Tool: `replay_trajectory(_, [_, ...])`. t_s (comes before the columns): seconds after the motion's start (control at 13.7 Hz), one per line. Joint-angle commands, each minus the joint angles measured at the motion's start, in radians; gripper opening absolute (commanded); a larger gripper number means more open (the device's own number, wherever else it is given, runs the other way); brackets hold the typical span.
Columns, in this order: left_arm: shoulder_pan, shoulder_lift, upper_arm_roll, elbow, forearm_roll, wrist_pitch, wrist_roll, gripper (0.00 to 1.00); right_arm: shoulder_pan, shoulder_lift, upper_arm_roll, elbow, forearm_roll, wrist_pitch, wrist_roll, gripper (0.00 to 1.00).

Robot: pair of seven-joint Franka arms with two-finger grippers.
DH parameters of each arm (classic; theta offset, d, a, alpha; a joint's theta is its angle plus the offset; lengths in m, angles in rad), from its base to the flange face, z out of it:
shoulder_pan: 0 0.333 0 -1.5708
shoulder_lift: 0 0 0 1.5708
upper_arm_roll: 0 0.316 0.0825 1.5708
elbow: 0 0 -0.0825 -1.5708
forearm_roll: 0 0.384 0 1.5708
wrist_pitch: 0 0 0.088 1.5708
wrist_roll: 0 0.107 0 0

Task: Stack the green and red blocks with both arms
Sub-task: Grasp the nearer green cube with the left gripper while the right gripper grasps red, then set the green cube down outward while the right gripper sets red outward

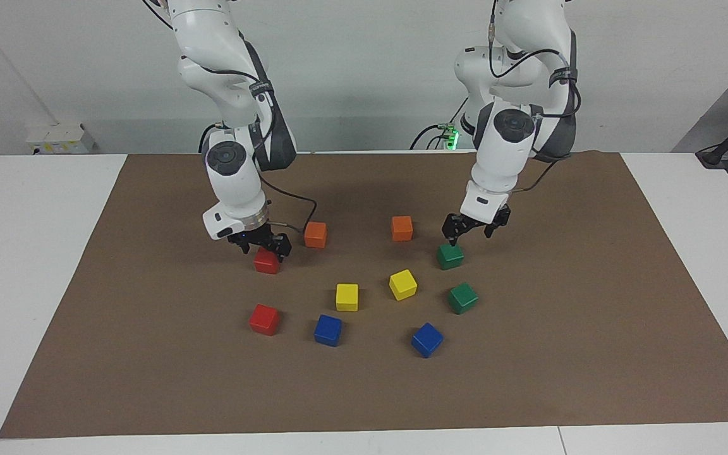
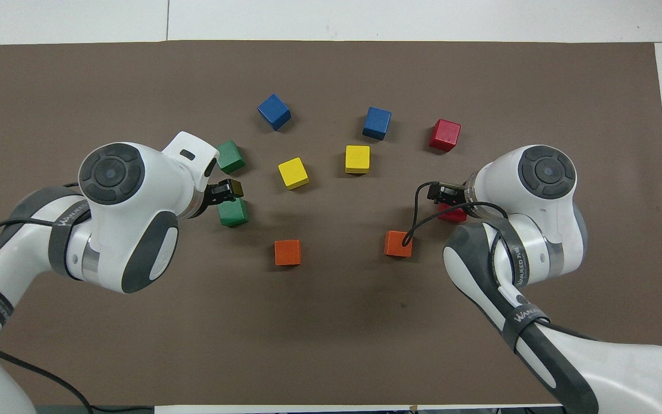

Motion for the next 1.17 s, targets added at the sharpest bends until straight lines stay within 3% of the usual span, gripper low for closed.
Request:
replay_trajectory(0.0, [-0.022, 0.038, 0.015, -0.017, 0.003, 0.057, -0.078, 1.00, -0.014, 0.008, 0.007, -0.028, 0.004, 0.066, -0.028, 1.00])
replay_trajectory(0.22, [-0.045, 0.076, 0.015, -0.029, 0.004, 0.096, -0.176, 1.00, -0.014, 0.011, 0.007, -0.028, 0.004, 0.073, -0.022, 1.00])
replay_trajectory(0.66, [-0.052, 0.120, 0.017, -0.028, 0.021, 0.116, -0.158, 1.00, -0.014, 0.008, 0.007, -0.047, 0.004, 0.080, -0.019, 0.97])
replay_trajectory(0.73, [-0.052, 0.121, 0.017, -0.029, 0.027, 0.116, -0.132, 0.90, -0.014, 0.008, 0.007, -0.051, 0.004, 0.100, -0.019, 0.97])
replay_trajectory(0.8, [-0.052, 0.121, 0.017, -0.029, 0.027, 0.108, -0.110, 0.73, -0.014, 0.006, 0.007, -0.066, 0.004, 0.113, -0.019, 0.97])
replay_trajectory(0.87, [-0.052, 0.121, 0.017, -0.028, 0.027, 0.103, -0.103, 0.29, -0.014, 0.005, 0.007, -0.070, 0.004, 0.120, -0.019, 0.96])
replay_trajectory(0.95, [-0.052, 0.119, 0.017, -0.029, 0.027, 0.096, -0.089, 0.00, -0.014, 0.005, 0.007, -0.071, 0.004, 0.119, -0.020, 0.91])
replay_trajectory(1.09, [-0.040, 0.113, 0.018, -0.005, 0.027, 0.024, 0.001, 0.00, -0.014, 0.005, 0.007, -0.071, 0.004, 0.119, -0.027, 0.56])
